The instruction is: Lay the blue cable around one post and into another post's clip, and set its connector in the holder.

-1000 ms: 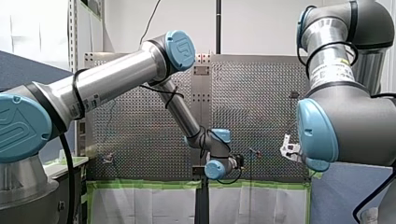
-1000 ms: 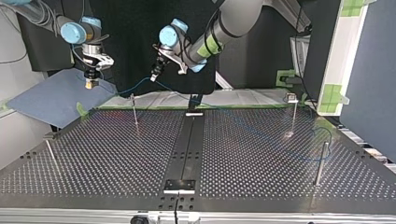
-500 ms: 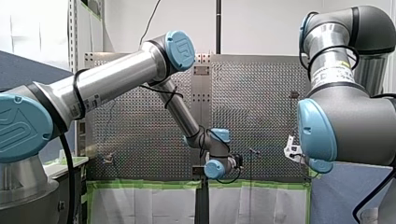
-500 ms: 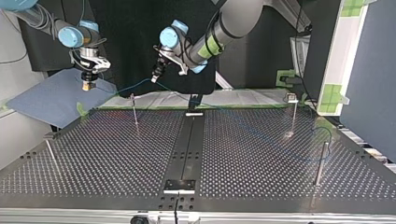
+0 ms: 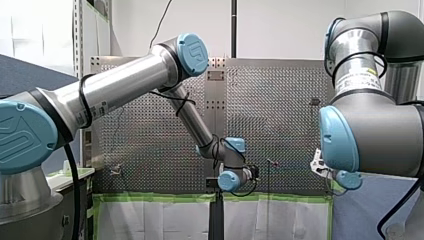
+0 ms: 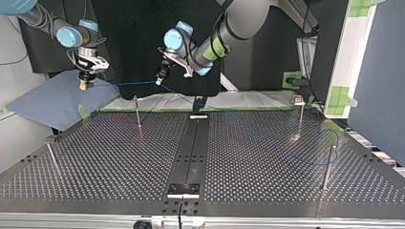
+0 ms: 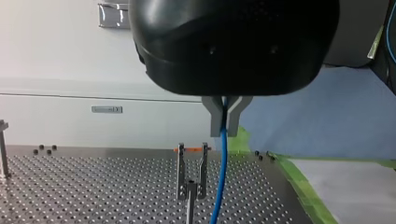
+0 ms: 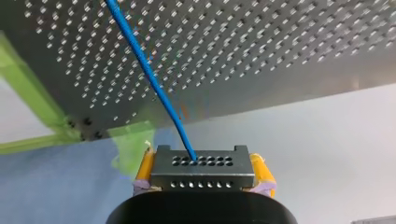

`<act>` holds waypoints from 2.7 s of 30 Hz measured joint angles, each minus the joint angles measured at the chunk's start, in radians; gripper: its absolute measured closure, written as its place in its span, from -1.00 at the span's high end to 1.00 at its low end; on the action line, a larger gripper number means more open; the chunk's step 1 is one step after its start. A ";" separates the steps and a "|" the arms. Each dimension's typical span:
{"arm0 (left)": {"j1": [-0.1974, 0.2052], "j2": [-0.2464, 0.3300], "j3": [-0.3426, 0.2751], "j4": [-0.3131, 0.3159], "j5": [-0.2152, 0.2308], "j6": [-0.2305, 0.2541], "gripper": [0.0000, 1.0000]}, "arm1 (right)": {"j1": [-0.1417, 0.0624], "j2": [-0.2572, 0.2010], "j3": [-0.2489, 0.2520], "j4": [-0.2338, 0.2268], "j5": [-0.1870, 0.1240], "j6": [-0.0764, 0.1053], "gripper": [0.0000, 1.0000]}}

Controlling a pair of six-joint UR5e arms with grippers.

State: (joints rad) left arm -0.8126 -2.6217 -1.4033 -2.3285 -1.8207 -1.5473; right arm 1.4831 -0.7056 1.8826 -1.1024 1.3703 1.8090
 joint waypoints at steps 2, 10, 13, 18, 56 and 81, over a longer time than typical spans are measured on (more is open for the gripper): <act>0.001 0.000 0.000 -0.001 0.001 0.000 -1.00 | -0.003 0.014 -0.006 0.002 0.000 0.000 -1.00; -0.001 -0.002 0.008 -0.001 0.013 0.001 -1.00 | -0.008 0.033 -0.029 0.033 -0.009 -0.008 -1.00; -0.007 -0.002 0.023 -0.007 0.015 0.000 -1.00 | -0.008 0.034 -0.037 0.039 -0.013 -0.010 -1.00; -0.014 -0.003 0.045 -0.013 0.014 -0.001 -1.00 | -0.007 0.034 -0.053 0.064 -0.015 -0.017 -1.00; 0.024 -0.105 0.186 -0.113 0.004 0.007 -1.00 | -0.003 0.035 -0.091 0.076 -0.045 -0.021 -1.00; -0.008 -0.101 0.221 -0.224 -0.030 0.134 -1.00 | -0.004 0.036 -0.093 0.073 -0.045 -0.021 -1.00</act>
State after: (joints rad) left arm -0.8209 -2.7228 -1.1823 -2.5524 -1.8503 -1.4135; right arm 1.4792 -0.6694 1.7898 -1.0295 1.3254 1.7884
